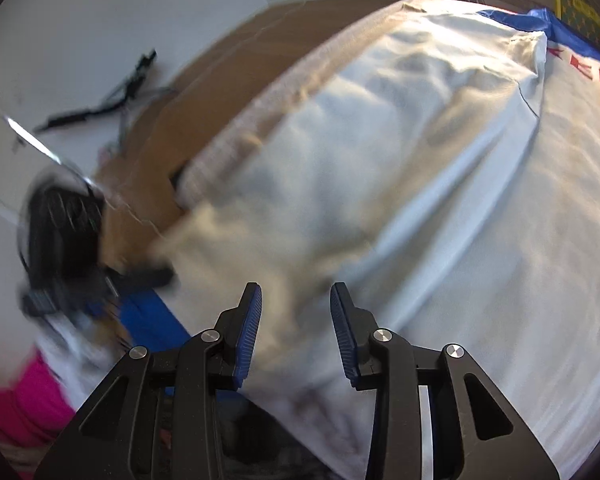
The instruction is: Fold large clothes
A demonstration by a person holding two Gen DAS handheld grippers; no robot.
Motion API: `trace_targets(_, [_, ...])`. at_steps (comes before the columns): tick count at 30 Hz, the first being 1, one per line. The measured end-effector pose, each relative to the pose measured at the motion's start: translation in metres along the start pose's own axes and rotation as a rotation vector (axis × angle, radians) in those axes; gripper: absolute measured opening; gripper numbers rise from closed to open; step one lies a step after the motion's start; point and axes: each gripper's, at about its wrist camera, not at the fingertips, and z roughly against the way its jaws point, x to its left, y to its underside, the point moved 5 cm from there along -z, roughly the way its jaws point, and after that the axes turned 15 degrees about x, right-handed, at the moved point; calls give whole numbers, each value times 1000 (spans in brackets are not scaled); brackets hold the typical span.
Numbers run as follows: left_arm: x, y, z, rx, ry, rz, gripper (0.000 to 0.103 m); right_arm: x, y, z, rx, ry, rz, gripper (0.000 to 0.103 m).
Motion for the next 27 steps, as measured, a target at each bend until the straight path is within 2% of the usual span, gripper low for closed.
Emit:
trace_targets(3, [-10, 4, 1, -27, -43, -35, 45, 7, -25, -1, 25, -27, -33, 61])
trace_targets(5, [-19, 6, 4, -45, -73, -65, 42, 15, -45, -11, 75, -21, -49, 63])
trace_targets(9, [-34, 10, 4, -64, -136, -140, 41, 32, -72, -33, 170, 26, -64, 63])
trace_targets(12, [-39, 13, 3, -69, -184, -176, 41, 38, -78, -50, 232, 147, -38, 63])
trace_targets(14, [-38, 17, 5, -82, -229, -184, 41, 39, -76, -60, 265, 214, -8, 38])
trace_targets(15, [-37, 18, 6, -87, -238, -182, 41, 37, -75, -65, 280, 237, -4, 16])
trace_targets(16, [-35, 21, 8, -96, -244, -178, 41, 34, -73, -66, 283, 235, -9, 11])
trace_targets(17, [-32, 24, 11, -104, -254, -170, 46, 31, -72, -67, 278, 228, -15, 8])
trace_targets(18, [-28, 26, 12, -110, -259, -165, 57, 29, -71, -67, 273, 224, -23, 6])
trace_targets(20, [-18, 30, 14, -118, -255, -133, 70, 23, -67, -65, 263, 204, -35, 5])
trace_targets(23, [1, 29, 4, -64, -216, -62, 70, 21, -62, -62, 246, 172, -47, 5])
trace_targets(27, [16, 25, -13, -2, -111, 25, 70, 17, -64, -54, 224, 106, -68, 5])
